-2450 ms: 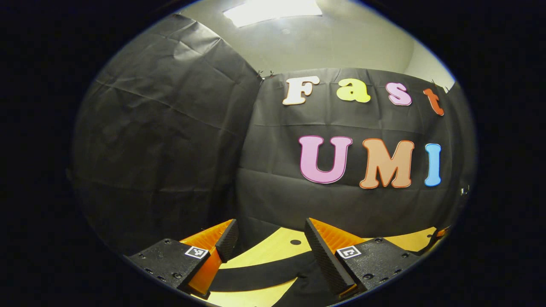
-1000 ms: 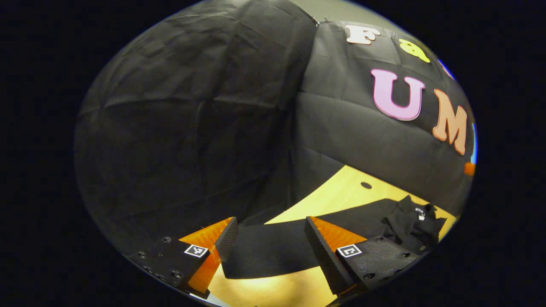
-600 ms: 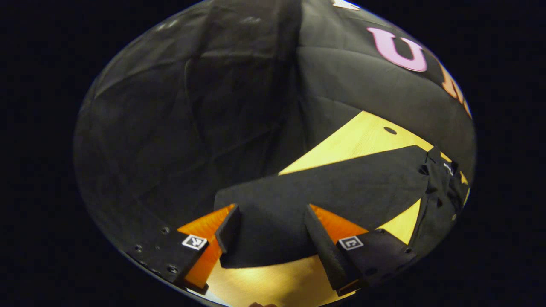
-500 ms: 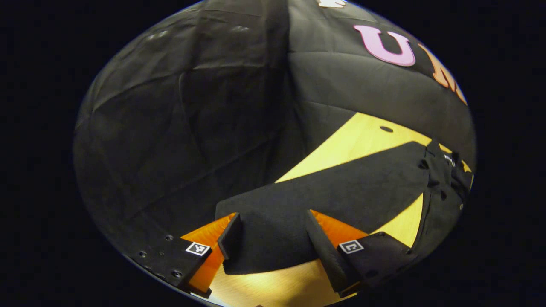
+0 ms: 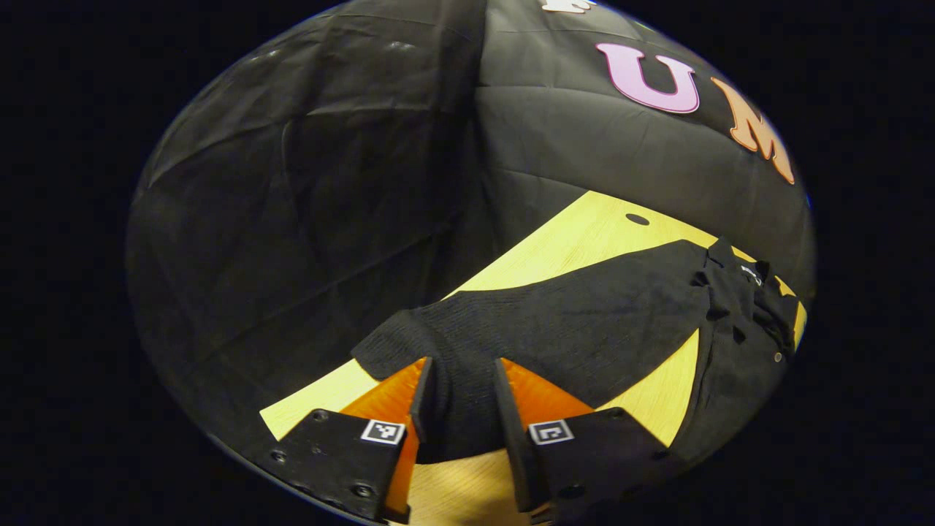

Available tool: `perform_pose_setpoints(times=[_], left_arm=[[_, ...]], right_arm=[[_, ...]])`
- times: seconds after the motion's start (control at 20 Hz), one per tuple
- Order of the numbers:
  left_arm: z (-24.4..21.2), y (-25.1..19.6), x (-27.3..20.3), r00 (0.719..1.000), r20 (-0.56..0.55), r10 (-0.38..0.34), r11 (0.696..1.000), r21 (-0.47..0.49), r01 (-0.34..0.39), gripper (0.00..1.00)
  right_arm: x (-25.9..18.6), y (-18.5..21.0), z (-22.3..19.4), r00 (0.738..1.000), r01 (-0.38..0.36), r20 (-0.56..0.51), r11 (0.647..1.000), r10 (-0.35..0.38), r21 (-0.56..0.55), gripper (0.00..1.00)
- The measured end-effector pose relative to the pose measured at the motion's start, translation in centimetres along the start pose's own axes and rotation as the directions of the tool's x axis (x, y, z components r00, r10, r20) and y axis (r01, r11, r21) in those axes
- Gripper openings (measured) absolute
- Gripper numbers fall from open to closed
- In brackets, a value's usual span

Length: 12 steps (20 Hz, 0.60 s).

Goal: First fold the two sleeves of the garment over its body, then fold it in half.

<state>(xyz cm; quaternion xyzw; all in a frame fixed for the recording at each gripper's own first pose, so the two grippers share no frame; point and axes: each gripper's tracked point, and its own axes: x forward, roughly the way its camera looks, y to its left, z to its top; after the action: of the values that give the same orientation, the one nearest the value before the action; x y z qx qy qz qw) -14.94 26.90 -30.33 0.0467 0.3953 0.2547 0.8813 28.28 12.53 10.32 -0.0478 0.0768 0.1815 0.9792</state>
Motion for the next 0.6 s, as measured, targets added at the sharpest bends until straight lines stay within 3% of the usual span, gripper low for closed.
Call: perform_pose_setpoints(times=[0.1,0.15,0.25,0.45,0.6], left_arm=[[1.2,0.4,-0.2,1.0,0.0,-0.004,1.0,-0.018,0.004,0.29],[2.0,0.6,-0.5,1.0,0.0,-0.004,0.999,-0.04,0.004,0.11],[1.5,0.7,-0.6,1.0,-0.025,-0.007,0.997,-0.083,0.005,0.0],[1.4,0.7,-0.7,0.998,-0.057,-0.025,0.989,-0.148,0.016,0.0],[6.7,-0.7,-2.6,0.993,0.078,-0.094,0.979,-0.173,0.106,0.0]], right_arm=[[-0.8,-0.9,0.7,1.0,0.016,0.017,1.0,-0.016,0.017,0.96],[-1.4,-1.5,1.0,0.999,0.027,0.028,0.999,-0.028,0.026,0.96],[-2.4,-3.1,1.6,0.997,0.061,0.046,0.998,-0.062,0.032,0.96],[-5.2,-7.5,2.3,0.984,0.16,0.079,0.987,-0.161,0.017,0.96],[-7.2,-10.5,1.7,0.971,0.228,0.071,0.973,-0.229,0.028,0.96]])
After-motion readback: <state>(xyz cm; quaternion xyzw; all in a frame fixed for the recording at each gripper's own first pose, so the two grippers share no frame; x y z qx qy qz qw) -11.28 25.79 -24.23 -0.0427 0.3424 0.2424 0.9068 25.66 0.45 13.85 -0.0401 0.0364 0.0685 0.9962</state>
